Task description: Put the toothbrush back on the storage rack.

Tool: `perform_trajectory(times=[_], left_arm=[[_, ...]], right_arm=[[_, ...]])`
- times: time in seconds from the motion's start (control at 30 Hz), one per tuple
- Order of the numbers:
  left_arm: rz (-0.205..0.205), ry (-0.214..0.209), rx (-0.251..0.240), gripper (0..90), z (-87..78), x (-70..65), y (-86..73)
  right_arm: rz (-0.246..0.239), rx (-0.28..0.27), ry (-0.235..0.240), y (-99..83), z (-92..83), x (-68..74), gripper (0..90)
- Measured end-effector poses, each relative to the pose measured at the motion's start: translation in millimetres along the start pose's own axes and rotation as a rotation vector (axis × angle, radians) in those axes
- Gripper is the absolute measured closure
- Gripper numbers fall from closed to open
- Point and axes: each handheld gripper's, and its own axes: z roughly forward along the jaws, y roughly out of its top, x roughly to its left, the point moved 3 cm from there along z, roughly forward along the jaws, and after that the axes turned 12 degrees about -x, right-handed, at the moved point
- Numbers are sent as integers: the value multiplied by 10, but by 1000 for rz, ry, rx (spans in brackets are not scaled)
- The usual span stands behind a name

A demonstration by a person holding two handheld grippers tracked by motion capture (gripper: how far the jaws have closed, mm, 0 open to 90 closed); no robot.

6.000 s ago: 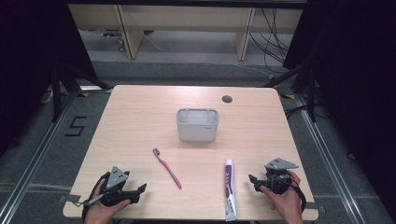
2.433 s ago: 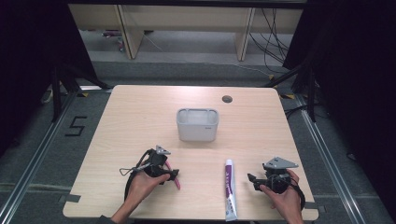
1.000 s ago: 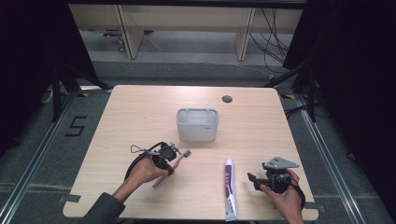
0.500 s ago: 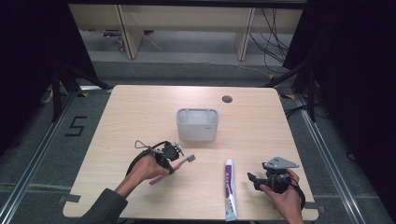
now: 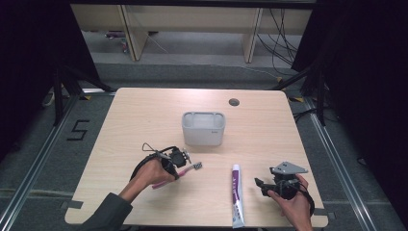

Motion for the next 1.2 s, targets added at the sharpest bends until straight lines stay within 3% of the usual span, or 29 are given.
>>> perform_trajectory(times=[0.23,0.37,0.4,0.43,0.67,0.73,0.77,0.83,0.87,1.0,1.07,1.13,1.17,1.2], left_arm=[[17,7,-18,828,-44,-10,21],[8,16,-57,829,-107,-7,25],[7,24,-71,830,-127,-2,29],[0,23,-80,830,-149,-1,30],[-25,42,-191,830,-392,73,71],[-26,48,-203,830,-431,86,78],[-51,45,-228,830,-490,87,81],[-61,55,-255,830,-526,103,89],[-42,51,-269,830,-540,130,94],[-51,56,-316,830,-633,153,110],[-72,69,-369,830,-692,171,121],[-80,76,-391,829,-708,177,125],[-81,92,-421,830,-724,185,133],[-107,108,-482,830,-747,185,146]], right_arm=[[22,10,-17,-4,-16,7,277],[39,16,-18,1,-20,15,278],[61,22,-17,-2,-20,34,278],[39,15,-19,1,-20,15,278],[50,15,-20,-13,-12,17,281],[50,15,-20,-13,-13,15,281],[50,14,-21,-10,-16,15,281],[49,14,-20,-10,-16,16,281],[49,15,-21,-11,-15,15,281],[49,14,-22,-12,-17,13,281],[48,17,-20,-9,-20,1,281],[47,15,-21,-8,-21,1,282],[34,11,-19,-10,-17,-7,281],[44,19,-20,-10,-18,1,281]])
